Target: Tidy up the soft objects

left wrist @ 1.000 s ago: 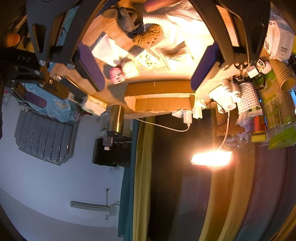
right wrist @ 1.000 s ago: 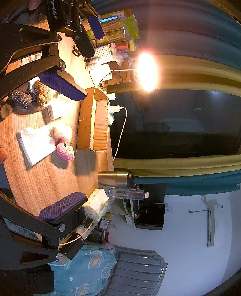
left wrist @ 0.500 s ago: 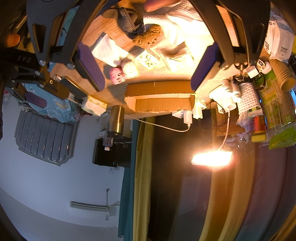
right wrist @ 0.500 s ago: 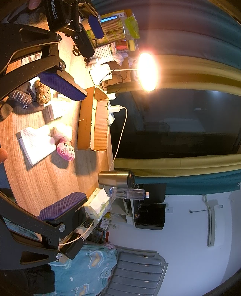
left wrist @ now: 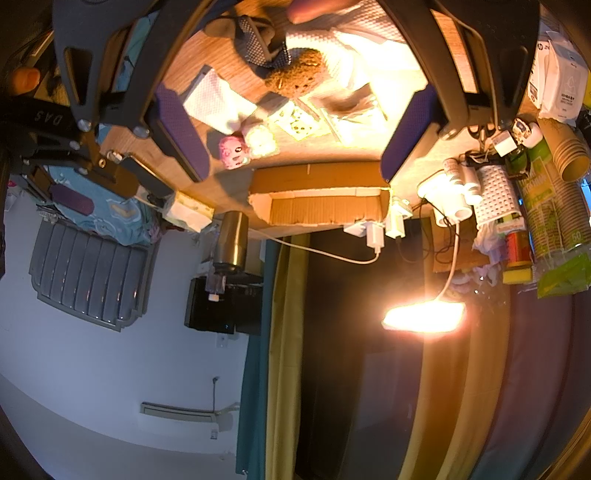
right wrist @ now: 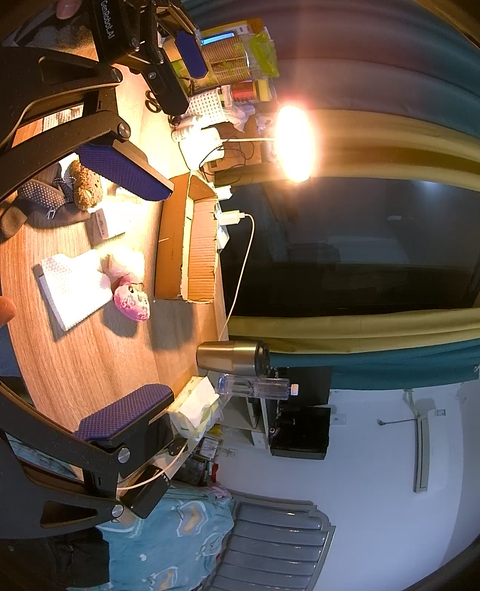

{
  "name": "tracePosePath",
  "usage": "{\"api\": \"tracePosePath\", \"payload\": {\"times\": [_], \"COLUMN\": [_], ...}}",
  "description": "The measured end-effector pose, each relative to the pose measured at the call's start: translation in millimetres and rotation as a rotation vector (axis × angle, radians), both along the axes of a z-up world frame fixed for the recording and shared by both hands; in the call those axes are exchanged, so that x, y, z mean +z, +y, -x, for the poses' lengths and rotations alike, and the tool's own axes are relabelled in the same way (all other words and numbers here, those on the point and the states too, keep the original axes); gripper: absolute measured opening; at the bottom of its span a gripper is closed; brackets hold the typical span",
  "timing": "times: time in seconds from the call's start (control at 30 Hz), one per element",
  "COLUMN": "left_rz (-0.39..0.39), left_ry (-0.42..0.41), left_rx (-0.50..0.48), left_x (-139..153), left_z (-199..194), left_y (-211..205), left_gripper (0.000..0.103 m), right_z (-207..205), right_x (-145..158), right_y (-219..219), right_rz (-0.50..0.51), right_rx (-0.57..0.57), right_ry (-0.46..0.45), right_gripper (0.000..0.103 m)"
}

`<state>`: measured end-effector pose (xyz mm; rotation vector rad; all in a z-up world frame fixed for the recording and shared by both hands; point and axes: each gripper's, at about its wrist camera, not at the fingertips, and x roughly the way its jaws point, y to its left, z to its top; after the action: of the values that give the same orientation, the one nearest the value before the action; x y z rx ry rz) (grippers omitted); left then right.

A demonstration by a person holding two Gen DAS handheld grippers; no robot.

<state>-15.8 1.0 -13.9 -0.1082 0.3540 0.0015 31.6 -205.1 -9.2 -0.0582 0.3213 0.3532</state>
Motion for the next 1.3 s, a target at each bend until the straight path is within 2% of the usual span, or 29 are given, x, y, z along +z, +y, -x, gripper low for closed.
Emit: {"api": "tracePosePath", "payload": {"times": [0.37, 0.77, 1.13, 1.3], "left_rz": [0.001, 0.022, 0.071, 0.074], "left_ry": [0.016, 0.117, 0.271, 0.337], "left_rx": [0.001, 0.022, 0.076, 0.07], "left_x": [-6, -34, -91, -113], "left_z": [-2, -17, -25, -27], "left_y": [-1, 8, 35, 40], "left_gripper": [0.095, 0.095, 0.095, 0.095], "right_z": [-1, -20, -40, -48], "right_x": [-5, -30, -70, -89], "right_y": [0, 10, 14, 14], "right_rz": [0.004, 0.046, 0.087, 0.091], "right_rx": [0.002, 0.016, 0.018, 0.019], "right_ry": [0.016, 0.106, 0.219, 0.272], "right_gripper": [0.101, 0.101, 0.101, 0.101]}}
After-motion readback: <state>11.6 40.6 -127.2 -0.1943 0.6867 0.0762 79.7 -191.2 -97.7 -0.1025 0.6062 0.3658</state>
